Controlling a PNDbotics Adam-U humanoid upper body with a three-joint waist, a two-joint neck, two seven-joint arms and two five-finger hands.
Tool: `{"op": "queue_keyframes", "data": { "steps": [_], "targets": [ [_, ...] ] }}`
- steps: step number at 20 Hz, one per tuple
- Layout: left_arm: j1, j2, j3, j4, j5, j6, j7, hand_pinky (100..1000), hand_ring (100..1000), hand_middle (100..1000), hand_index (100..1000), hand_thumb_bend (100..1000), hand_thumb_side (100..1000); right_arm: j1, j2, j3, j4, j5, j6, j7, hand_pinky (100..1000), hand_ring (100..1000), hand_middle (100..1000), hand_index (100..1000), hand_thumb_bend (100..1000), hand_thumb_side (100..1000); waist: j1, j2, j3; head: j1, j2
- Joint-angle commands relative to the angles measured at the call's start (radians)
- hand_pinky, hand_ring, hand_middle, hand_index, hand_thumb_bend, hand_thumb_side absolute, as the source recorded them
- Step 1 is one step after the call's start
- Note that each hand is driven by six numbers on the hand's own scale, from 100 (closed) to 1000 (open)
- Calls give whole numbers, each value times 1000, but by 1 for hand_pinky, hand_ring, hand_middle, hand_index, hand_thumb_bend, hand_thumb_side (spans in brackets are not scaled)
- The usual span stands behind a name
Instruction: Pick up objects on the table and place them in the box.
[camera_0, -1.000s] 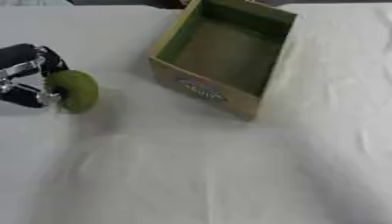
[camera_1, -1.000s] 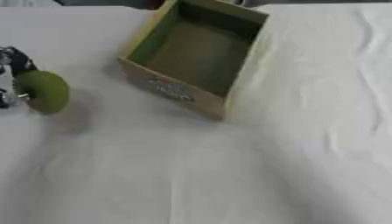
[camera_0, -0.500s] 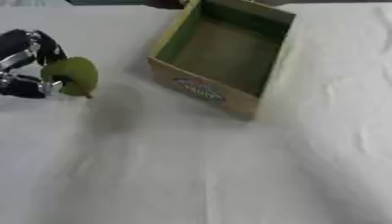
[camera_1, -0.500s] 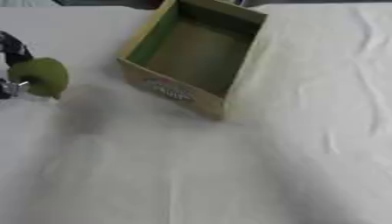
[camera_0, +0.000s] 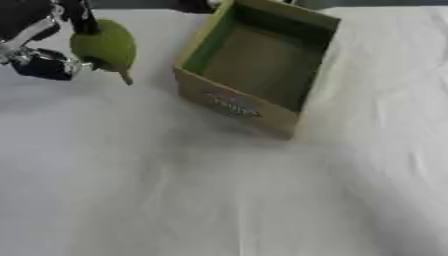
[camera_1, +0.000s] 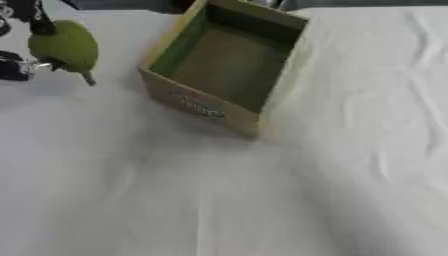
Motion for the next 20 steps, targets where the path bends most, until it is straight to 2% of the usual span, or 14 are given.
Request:
{"op": "queue_keyframes", "data": {
  "steps": [1, 2, 10, 20],
  "targets": [
    [-54, -33, -2, -15, -40, 2, 21, 467, 477, 362, 493, 291, 100, -6, -22, -10, -21, -2, 0, -11, 828, 763, 538, 725, 100, 531, 2, -35, 2, 11, 3],
    [-67, -51, -3, -12, -51, 3, 25, 467, 477, 362, 493, 403, 100, -6, -22, -11, -21, -2, 0, -14, 828, 763, 538, 725, 100, 512, 3, -36, 2, 14, 4],
    [-140, -204, 10, 19, -157, 20, 43, 458, 475, 363, 490, 405, 100, -9, -16, -17, -21, -10, 4, -59, 834, 772, 543, 727, 100, 525, 3, -42, -7, 34, 6],
    [-182, -301, 10, 71, -227, 0, 71, 453, 474, 364, 489, 397, 100, -35, 1, -19, -21, -14, 8, -110, 838, 779, 549, 727, 100, 536, 5, -35, -39, 47, 3]
  ]
}}
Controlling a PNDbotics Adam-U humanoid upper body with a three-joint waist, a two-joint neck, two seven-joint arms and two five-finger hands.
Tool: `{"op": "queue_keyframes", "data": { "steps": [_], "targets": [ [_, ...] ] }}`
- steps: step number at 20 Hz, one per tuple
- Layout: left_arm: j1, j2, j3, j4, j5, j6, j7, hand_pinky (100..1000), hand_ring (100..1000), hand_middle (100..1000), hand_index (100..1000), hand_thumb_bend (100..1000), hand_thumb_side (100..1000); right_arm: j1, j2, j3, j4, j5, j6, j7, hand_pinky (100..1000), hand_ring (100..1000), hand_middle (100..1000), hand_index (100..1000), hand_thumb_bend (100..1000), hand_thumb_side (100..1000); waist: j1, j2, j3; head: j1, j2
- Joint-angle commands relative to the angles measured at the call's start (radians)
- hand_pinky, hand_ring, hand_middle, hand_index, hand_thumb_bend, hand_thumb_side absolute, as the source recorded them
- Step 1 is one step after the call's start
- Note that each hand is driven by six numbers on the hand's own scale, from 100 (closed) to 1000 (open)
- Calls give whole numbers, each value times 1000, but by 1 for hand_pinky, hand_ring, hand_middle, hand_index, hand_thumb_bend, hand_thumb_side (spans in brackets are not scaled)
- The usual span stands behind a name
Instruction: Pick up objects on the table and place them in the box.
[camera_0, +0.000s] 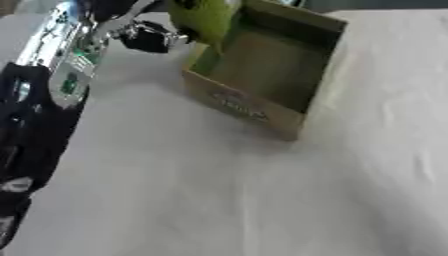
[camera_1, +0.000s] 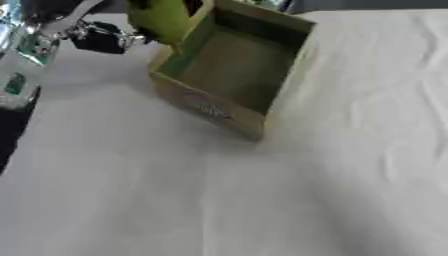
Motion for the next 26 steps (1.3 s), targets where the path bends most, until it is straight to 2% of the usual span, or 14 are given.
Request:
{"op": "queue_keyframes", "data": {
  "steps": [1, 6, 10, 12, 26],
  "targets": [
    [-34, -9, 16, 6, -22, -2, 23, 452, 473, 363, 488, 399, 100, -21, -7, -10, -21, -8, 1, -15, 839, 779, 549, 727, 100, 523, 0, -23, -6, 7, -5],
    [-51, -42, 23, 34, -48, 0, 58, 446, 472, 364, 487, 371, 100, -37, 5, -9, -21, -11, 2, -23, 839, 780, 550, 727, 100, 524, 0, -18, -26, 13, -13],
    [-62, -74, 29, 67, -43, -11, 75, 444, 477, 376, 494, 273, 100, -54, 20, -12, -21, -15, 2, -31, 840, 781, 550, 726, 100, 527, -1, -12, -46, 28, -22],
    [-66, -88, 31, 85, -42, -18, 78, 452, 483, 385, 503, 252, 100, -64, 27, -13, -21, -17, 0, -37, 839, 779, 550, 726, 100, 528, -1, -10, -57, 39, -25],
    [-91, -140, 27, 216, -127, -62, 89, 496, 505, 410, 535, 230, 100, -91, 52, -13, -21, -26, -8, -52, 838, 778, 550, 725, 100, 535, 7, -8, -90, 58, -17]
  ]
}}
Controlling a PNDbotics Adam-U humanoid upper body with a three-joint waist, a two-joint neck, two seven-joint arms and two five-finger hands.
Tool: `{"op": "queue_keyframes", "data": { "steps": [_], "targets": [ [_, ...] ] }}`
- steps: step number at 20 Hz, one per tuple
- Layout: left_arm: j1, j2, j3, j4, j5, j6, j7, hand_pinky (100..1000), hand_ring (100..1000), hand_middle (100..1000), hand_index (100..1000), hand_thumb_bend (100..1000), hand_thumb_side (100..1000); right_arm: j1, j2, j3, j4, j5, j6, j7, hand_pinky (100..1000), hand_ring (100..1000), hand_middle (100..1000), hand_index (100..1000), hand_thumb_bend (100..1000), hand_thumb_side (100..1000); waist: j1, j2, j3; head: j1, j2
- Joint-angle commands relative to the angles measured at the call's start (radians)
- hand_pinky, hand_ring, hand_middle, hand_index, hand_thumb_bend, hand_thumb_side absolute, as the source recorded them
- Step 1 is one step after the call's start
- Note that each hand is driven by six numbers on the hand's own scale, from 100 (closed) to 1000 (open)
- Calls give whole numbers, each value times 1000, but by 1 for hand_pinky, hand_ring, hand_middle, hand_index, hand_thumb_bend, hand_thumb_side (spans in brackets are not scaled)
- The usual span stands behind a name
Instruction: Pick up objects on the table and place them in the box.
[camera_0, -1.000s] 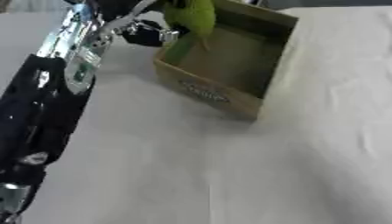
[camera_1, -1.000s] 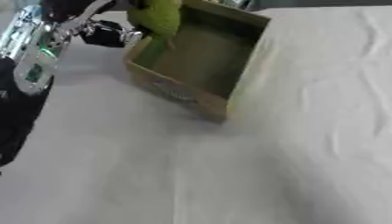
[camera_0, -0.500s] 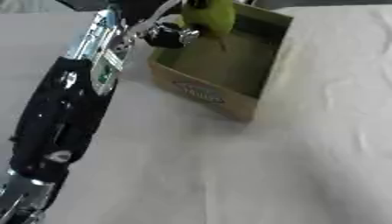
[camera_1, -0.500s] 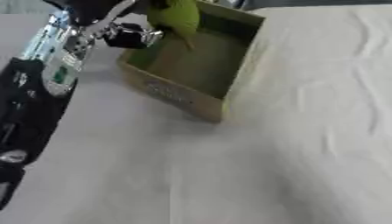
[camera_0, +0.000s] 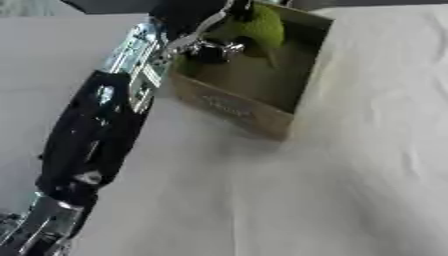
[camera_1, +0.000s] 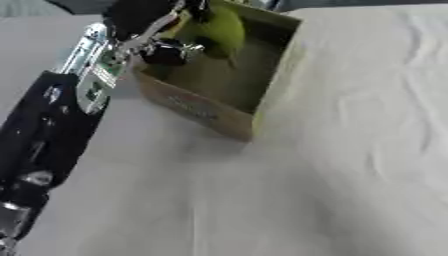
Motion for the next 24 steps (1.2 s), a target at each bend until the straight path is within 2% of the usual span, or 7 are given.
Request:
{"op": "queue_keyframes", "data": {
  "steps": [1, 9, 13, 14, 17, 20, 24],
  "targets": [
    [-29, 1, 9, 15, -30, -2, -1, 503, 509, 414, 539, 229, 100, -16, -8, -4, -21, -5, -2, -5, 838, 778, 550, 725, 100, 535, -2, -22, -4, 4, -3],
    [-16, -2, 8, 50, -76, -16, -28, 583, 559, 460, 601, 245, 100, -19, -7, -2, -21, -10, -2, 1, 839, 779, 549, 725, 100, 534, 1, -21, -5, 0, 5],
    [-13, 0, 8, 55, -103, -23, -47, 658, 639, 587, 745, 277, 100, -17, -9, -1, -21, -10, 0, 3, 840, 780, 548, 725, 100, 533, 1, -20, -4, -2, 7],
    [-12, 0, 8, 55, -109, -23, -51, 711, 703, 672, 814, 277, 100, -16, -9, -1, -21, -10, 0, 4, 840, 780, 548, 725, 100, 513, 1, -20, -4, -2, 8],
    [-11, -1, 10, 48, -122, -23, -59, 767, 776, 775, 903, 324, 100, -15, -10, -1, -21, -10, 0, 5, 840, 780, 548, 725, 100, 533, 0, -19, -3, 2, 13],
    [-10, 0, 15, 39, -127, -11, -56, 802, 824, 827, 940, 326, 100, -14, -11, -2, -21, -10, 0, 4, 840, 780, 548, 725, 100, 532, -1, -19, -2, 5, 15],
    [-5, 4, 22, 23, -112, 12, -39, 790, 821, 822, 938, 294, 100, -11, -13, -2, -21, -10, 0, 3, 840, 780, 547, 725, 100, 532, -2, -19, 1, 7, 16]
  ]
}}
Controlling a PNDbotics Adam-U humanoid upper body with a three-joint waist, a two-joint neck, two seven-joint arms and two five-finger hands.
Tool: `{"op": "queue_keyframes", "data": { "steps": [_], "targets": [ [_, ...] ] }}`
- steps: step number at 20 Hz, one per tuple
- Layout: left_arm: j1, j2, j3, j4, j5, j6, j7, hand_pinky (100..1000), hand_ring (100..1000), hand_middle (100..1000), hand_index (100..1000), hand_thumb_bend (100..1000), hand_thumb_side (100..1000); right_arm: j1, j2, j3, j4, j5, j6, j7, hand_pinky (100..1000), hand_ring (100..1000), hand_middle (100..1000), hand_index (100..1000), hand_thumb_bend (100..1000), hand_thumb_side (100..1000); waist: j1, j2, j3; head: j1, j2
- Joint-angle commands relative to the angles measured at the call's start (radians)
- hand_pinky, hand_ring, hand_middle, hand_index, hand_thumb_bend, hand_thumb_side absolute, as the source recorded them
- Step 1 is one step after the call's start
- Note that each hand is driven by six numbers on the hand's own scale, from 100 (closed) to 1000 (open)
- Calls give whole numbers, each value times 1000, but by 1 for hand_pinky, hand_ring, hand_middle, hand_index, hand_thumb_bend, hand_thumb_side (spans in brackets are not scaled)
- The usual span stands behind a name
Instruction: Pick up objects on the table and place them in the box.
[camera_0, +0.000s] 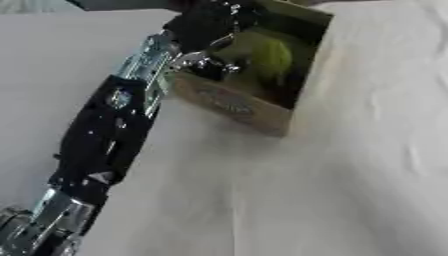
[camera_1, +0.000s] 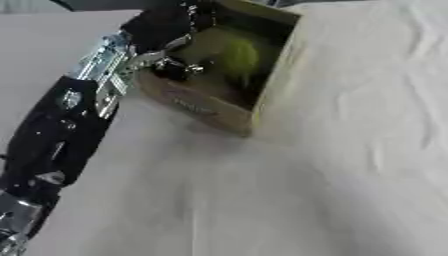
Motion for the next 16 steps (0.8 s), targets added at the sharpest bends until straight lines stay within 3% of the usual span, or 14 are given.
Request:
{"op": "queue_keyframes", "data": {
  "steps": [1, 5, 8, 10, 16],
  "targets": [
    [-11, 16, 17, -35, 16, 18, 15, 780, 815, 815, 933, 276, 100, -8, -21, -3, -21, -2, 0, 0, 840, 780, 547, 724, 100, 532, -5, -22, 3, 4, 2],
    [-4, 29, 37, -90, 99, 62, 58, 728, 791, 773, 899, 197, 100, -6, -25, -5, -21, -1, -2, -8, 839, 780, 547, 724, 100, 534, -4, -23, 7, 2, -1],
    [5, 62, 58, -189, 228, 109, 111, 689, 763, 747, 879, 100, 100, -1, -31, -7, -21, 0, -4, -21, 840, 782, 548, 725, 100, 536, -2, -26, 17, -5, 0],
    [16, 97, 66, -262, 322, 140, 142, 683, 756, 735, 866, 100, 100, 4, -37, -7, -21, 2, -2, -26, 840, 782, 548, 725, 100, 535, -1, -27, 24, -12, 0],
    [117, 293, 138, -441, 596, 204, 243, 667, 735, 701, 821, 100, 100, 27, -62, -11, -21, 20, 4, -24, 840, 780, 547, 725, 100, 530, 3, -33, 65, -50, -1]
  ]
}}
